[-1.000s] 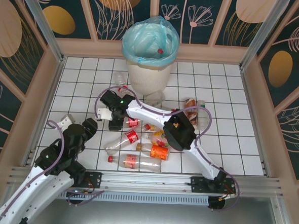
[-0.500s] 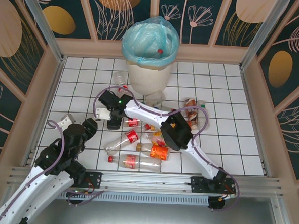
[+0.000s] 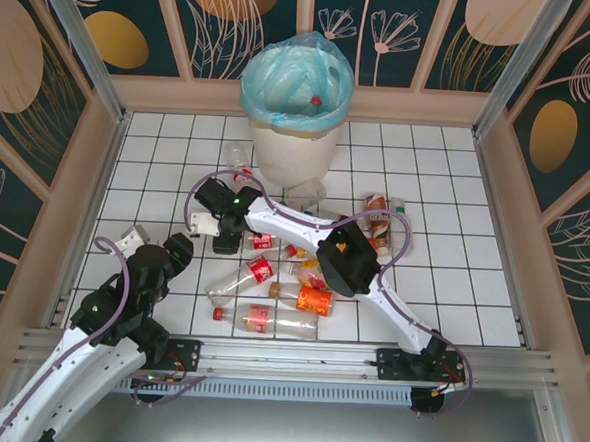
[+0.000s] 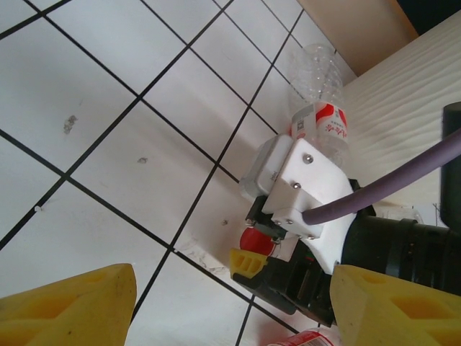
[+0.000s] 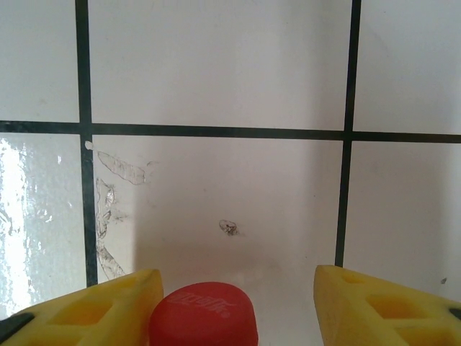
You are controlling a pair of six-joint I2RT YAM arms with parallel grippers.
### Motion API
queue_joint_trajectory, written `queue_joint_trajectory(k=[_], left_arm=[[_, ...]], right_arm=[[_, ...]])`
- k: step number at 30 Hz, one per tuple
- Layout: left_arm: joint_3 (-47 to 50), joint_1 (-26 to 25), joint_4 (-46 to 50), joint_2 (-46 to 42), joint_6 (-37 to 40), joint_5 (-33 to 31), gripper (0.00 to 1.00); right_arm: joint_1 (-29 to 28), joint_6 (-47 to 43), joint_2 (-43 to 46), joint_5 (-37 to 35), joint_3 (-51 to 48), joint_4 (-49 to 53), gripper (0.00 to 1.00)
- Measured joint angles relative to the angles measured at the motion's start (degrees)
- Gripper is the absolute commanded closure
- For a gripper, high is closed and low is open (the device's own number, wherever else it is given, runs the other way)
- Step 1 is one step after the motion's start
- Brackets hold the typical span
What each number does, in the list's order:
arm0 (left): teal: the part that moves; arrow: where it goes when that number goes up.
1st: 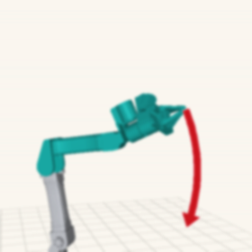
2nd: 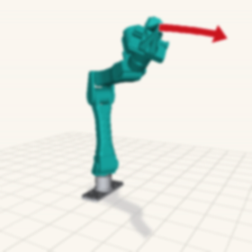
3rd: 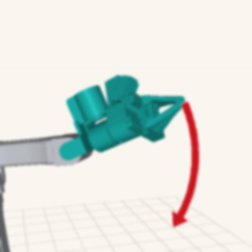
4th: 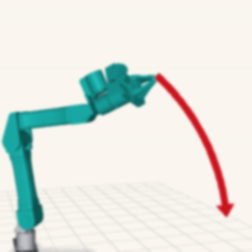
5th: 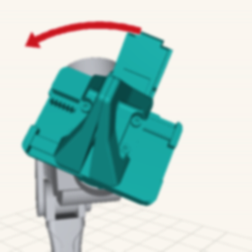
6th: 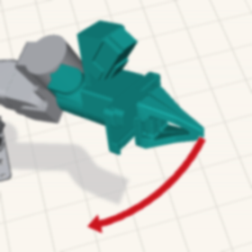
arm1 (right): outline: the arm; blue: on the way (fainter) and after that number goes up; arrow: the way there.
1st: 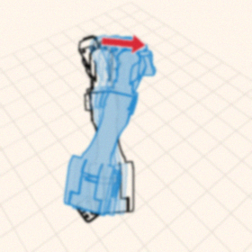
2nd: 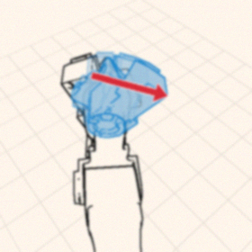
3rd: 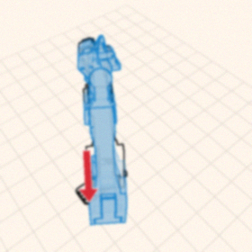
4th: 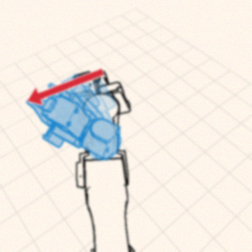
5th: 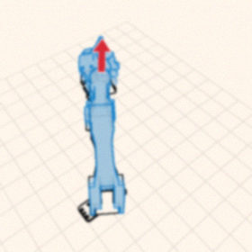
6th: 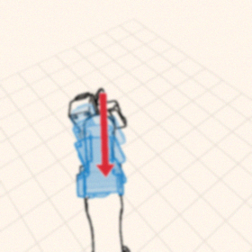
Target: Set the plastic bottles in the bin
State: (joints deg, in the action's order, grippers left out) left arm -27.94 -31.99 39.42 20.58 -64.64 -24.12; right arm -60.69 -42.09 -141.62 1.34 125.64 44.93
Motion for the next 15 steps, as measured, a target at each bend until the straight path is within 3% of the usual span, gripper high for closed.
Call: queue_joint_trajectory(k=[3, 15], left_arm=[[1.01, 0.00, -0.46, 0.00, -0.15, 0.11, 0.28], [1.55, 0.00, -0.81, -0.02, -0.11, 0.02, 0.28]], right_arm=[[0.00, 0.07, 0.00, 0.02, 0.00, 0.02, 0.53], [0.00, 0.15, 0.00, -0.39, 0.39, 0.17, 0.67]])
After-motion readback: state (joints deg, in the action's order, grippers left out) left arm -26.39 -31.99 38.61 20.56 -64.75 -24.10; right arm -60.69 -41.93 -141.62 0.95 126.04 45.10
